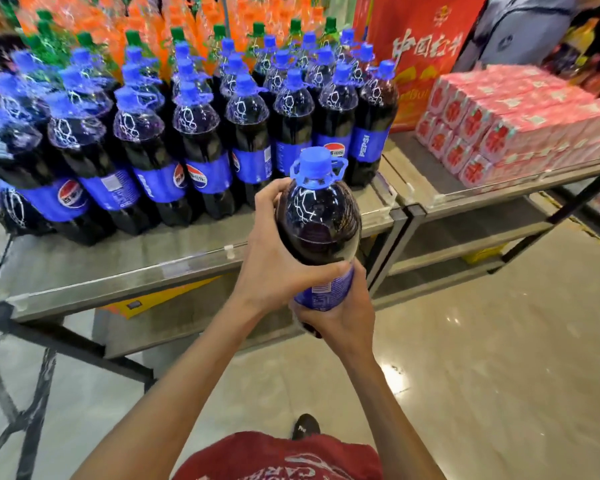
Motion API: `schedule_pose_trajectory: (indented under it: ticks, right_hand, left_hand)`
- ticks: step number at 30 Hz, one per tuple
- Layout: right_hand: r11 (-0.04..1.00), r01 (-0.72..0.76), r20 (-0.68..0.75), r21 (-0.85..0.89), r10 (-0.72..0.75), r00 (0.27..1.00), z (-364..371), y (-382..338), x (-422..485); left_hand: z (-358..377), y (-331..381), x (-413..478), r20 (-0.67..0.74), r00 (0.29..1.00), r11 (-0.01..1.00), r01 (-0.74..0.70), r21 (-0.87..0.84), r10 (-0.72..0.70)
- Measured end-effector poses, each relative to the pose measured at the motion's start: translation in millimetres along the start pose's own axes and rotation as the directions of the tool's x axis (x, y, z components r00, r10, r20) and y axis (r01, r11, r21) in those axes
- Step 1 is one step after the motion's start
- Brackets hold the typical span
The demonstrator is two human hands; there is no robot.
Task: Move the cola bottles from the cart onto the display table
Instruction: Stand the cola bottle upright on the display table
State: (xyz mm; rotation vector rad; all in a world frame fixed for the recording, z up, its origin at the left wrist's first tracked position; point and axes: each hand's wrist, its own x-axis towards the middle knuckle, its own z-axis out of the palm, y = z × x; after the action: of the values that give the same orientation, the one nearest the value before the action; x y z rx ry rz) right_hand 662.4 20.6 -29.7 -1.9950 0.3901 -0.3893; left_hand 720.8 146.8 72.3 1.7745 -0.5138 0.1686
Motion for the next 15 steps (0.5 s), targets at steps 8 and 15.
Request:
schedule_pose_trajectory:
  ticks: [8,15]
  right_hand:
    - [1.000,-0.001,-0.001,-0.013,0.001,1.000,-20,18,92]
    - [0.999,-0.031,-0.004,-0.024,0.031,1.000,-24,33,167]
  left_hand:
    - [52,-26,82,-0.006,1.000,1.000,-0.014,-0.017,0.014]
    - [84,-51,155,0.038,0.999,1.000,0.006,-0.015,-0.005]
